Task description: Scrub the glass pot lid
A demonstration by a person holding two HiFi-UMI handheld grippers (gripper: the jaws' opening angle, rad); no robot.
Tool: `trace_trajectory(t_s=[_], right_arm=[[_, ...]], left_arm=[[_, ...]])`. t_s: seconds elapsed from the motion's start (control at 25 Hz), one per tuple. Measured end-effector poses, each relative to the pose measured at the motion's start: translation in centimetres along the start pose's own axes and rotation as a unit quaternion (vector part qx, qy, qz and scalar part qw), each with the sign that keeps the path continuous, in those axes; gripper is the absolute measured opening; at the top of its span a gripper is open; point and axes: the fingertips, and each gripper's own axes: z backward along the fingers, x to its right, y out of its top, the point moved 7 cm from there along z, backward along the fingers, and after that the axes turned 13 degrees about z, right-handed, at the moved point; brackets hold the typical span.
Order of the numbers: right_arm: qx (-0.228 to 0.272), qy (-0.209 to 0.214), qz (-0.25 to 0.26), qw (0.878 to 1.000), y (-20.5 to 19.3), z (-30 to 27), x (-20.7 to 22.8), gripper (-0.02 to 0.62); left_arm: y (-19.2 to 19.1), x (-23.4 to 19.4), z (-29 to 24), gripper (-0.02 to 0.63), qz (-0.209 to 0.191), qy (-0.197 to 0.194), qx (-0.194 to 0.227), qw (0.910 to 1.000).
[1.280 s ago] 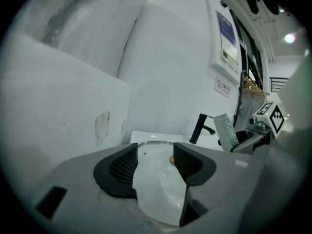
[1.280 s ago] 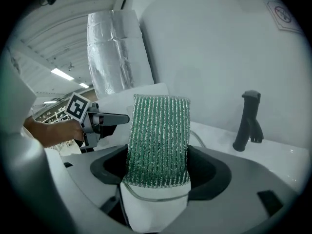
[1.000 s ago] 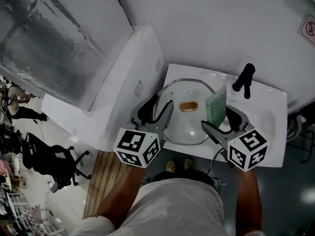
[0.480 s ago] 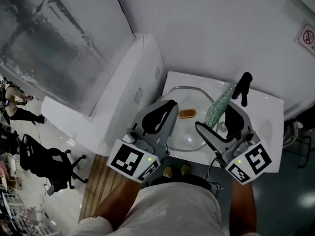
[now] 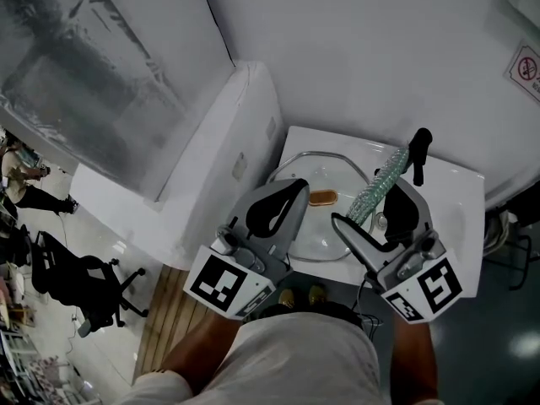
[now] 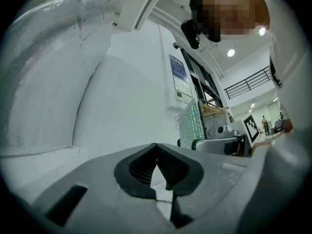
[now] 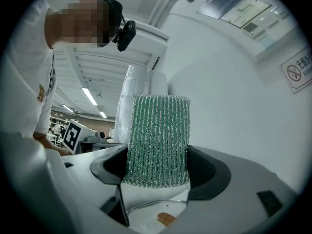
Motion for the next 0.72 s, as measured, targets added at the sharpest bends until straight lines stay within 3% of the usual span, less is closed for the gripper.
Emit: trace_trajectory(t_s=[0.72], right_arm=[[-0.014,-0.008,0.0,1.0,-1.1,-0.1,-0.6,0.348]], left_arm=[[-0.1,0.1,0.1,0.015,0.003,-0.007,0.001,1.0]])
